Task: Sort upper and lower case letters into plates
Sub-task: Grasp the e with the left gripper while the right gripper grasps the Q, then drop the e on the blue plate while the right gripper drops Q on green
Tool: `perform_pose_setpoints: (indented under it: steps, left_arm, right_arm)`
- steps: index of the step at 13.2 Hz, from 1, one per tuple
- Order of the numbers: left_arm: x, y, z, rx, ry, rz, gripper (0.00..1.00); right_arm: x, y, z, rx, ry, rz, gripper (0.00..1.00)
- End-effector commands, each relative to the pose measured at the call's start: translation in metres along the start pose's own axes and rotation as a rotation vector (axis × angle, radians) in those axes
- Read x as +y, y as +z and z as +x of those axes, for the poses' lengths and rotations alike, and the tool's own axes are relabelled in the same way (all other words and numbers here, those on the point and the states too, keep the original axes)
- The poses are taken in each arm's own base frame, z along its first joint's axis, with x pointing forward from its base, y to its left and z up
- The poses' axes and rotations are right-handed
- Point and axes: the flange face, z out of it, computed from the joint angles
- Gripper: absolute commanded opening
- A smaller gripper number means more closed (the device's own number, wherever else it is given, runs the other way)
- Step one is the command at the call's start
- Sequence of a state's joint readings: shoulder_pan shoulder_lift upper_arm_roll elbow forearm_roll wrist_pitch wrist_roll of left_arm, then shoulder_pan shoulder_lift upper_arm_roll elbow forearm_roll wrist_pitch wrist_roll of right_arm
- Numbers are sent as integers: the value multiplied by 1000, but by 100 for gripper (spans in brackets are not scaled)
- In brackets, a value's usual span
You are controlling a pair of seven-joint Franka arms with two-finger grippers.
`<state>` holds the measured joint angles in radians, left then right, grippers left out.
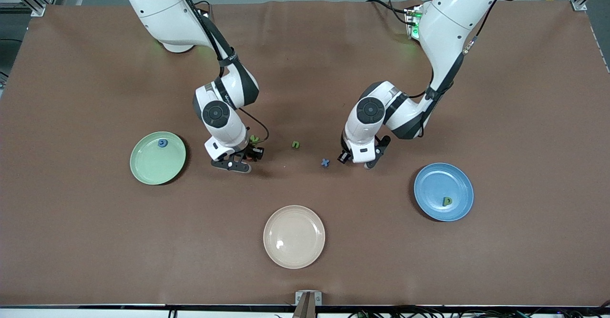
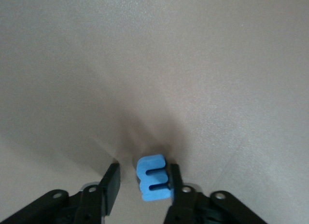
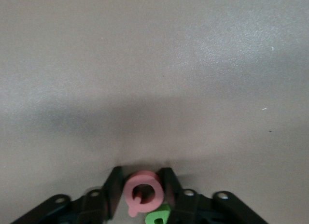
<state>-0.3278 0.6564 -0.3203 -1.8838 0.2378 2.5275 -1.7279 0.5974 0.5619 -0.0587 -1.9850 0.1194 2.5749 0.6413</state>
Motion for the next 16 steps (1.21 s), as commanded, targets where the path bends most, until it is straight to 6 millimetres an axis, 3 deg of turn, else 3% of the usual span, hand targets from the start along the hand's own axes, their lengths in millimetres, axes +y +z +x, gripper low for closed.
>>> perform_pose_setpoints:
  steps: [1,2,3,6,10,12,14,16]
  left_arm:
    - [3,4,2,25,12,-12,30]
    - [3,4,3,25,11,-13,24]
    - [4,1,5,27,20,-18,16]
    - [14,-22,23,68,52,-41,6]
    - [26,-71,79,144,160,4,3]
    - [22,-99,124,165,234,38,3]
    - [11,-115,164,165,296,62,4]
    - [-2,-113,195,154,347,87,8]
  right_arm:
    - [11,3,-10,-24,18,-26,9]
    - [12,-3,-7,-22,22,-23,3]
    - [19,-10,0,-21,30,-23,3]
    - [59,-50,34,-37,-19,-18,2]
    - [147,-87,79,-70,-105,-12,2]
    - [194,-86,84,-81,-141,-9,2]
    - [227,-82,83,-94,-166,-6,2]
    - [251,-69,78,-93,-182,-6,2]
